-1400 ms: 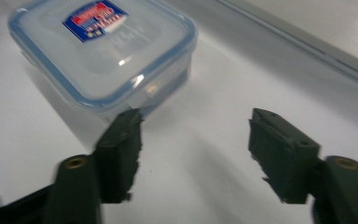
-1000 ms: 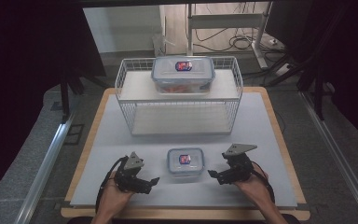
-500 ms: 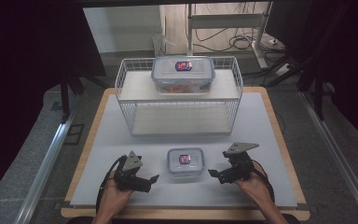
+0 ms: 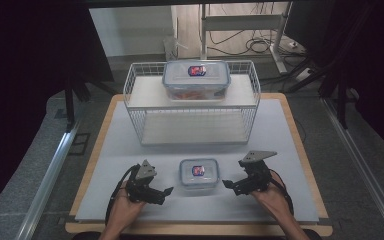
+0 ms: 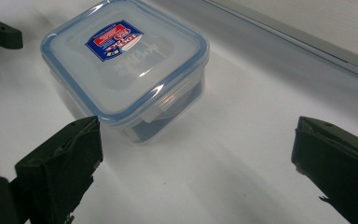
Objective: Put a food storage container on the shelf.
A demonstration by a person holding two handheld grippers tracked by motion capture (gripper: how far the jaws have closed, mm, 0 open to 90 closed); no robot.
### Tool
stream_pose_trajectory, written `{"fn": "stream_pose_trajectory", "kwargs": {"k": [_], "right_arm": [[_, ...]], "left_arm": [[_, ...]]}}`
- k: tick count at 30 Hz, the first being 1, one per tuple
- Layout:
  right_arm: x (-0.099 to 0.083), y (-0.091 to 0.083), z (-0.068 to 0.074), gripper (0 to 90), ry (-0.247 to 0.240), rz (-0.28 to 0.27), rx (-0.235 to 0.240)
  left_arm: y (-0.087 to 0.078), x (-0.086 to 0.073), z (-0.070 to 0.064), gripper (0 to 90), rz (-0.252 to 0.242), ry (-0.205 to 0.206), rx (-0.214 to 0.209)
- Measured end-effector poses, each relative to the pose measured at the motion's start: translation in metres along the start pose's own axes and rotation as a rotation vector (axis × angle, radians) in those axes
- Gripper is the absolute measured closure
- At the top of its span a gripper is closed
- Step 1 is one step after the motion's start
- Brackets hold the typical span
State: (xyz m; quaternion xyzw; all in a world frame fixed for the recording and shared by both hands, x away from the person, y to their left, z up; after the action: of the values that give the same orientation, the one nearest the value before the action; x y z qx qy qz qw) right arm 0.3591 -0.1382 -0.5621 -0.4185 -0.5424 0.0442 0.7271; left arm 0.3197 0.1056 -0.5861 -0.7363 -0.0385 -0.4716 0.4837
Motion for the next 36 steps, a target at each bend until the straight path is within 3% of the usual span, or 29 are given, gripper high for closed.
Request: {"fn": "stream_pose_trajectory", "kwargs": {"k": [8, 11, 15, 19, 26, 29, 32, 36], "right_arm": [[0.01, 0.005, 0.007, 1.6, -0.001, -0.016, 0.008], [0.013, 0.008, 0.012, 0.0, 0.0, -0.008, 0.03], [0.015, 0.014, 0.017, 2.4, 0.052, 0.018, 0.08], [0.019, 0.021, 0.018, 7.6, 0.086, 0.031, 0.121], [0.017, 0.04, 0.023, 11.7, 0.146, 0.077, 0.207], [0.016, 0.043, 0.028, 14.6, 0.173, 0.09, 0.252], [0.014, 0.043, 0.029, 16.0, 0.186, 0.106, 0.255], [0.014, 0.037, 0.028, 24.9, 0.206, 0.097, 0.251]], "left_arm": [[0.007, 0.015, -0.005, 3.7, 0.004, -0.032, -0.064], [0.013, 0.024, -0.007, 3.5, -0.009, -0.065, -0.106], [0.019, 0.033, -0.012, 3.1, -0.025, -0.135, -0.196], [0.027, 0.036, -0.014, 4.0, -0.003, -0.179, -0.251], [0.044, 0.035, -0.028, 6.7, 0.069, -0.193, -0.357], [0.048, 0.035, -0.034, 8.1, 0.085, -0.2, -0.362], [0.042, 0.035, -0.035, 12.4, 0.076, -0.2, -0.354], [0.037, 0.037, -0.035, 19.6, 0.05, -0.238, -0.356]]}}
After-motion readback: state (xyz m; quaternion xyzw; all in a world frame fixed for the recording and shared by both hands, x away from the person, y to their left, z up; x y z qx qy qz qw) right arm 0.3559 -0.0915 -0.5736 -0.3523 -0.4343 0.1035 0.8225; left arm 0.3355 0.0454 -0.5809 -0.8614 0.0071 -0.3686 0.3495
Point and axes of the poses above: each handheld gripper's, and its own axes: y roughly forward along the jaws, x roughly out of its top, z roughly to its left, the point moved 10 cm from there along y, roughly forward along the jaws, and after that the axes turned 4 degrees about -y, right-handed, at the moved point
